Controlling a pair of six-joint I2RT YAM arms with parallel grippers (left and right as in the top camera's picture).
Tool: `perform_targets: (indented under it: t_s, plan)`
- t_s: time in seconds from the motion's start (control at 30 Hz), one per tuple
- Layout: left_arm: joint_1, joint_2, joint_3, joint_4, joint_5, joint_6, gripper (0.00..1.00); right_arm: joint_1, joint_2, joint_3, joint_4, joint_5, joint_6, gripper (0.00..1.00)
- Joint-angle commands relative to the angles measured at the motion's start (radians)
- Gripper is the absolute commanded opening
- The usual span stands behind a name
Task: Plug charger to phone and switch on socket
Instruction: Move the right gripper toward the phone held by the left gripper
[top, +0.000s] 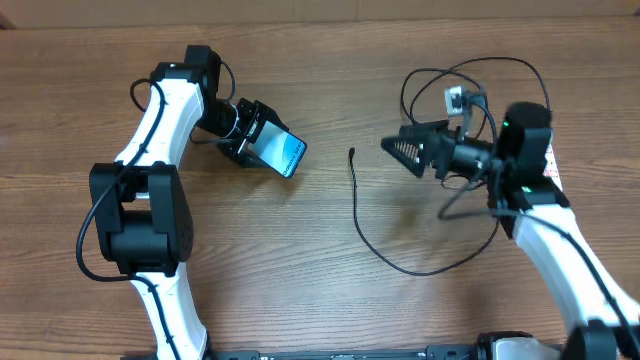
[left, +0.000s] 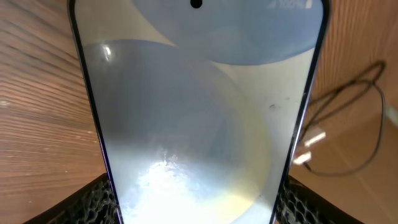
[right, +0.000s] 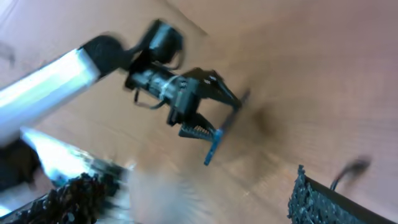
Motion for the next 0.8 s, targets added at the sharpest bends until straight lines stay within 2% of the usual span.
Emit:
perform_targets:
  t_s: [0.0, 0.13, 0.37, 0.53, 0.77]
  plan:
    - [-0.002, -0.003, 0.028, 0.001, -0.036, -0.079, 0.52, 0.01, 0.079, 0.019, 0.032, 0.072, 0.417, 1.0]
    - [-0.003, -0.003, 0.028, 0.016, -0.037, -0.095, 0.51, 0.064, 0.13, 0.019, 0.149, 0.091, 0.44, 1.0]
    - [-0.004, -0.003, 0.028, 0.021, -0.037, -0.143, 0.52, 0.16, 0.18, 0.018, 0.174, 0.266, 0.495, 1.0]
    - [-0.007, -0.003, 0.028, 0.021, -0.037, -0.143, 0.52, 0.215, 0.225, 0.018, 0.214, 0.333, 0.495, 0.89]
    - [-0.008, -0.003, 0.028, 0.021, -0.037, -0.143, 0.52, 0.332, 0.332, 0.022, 0.303, 0.409, 0.484, 0.85]
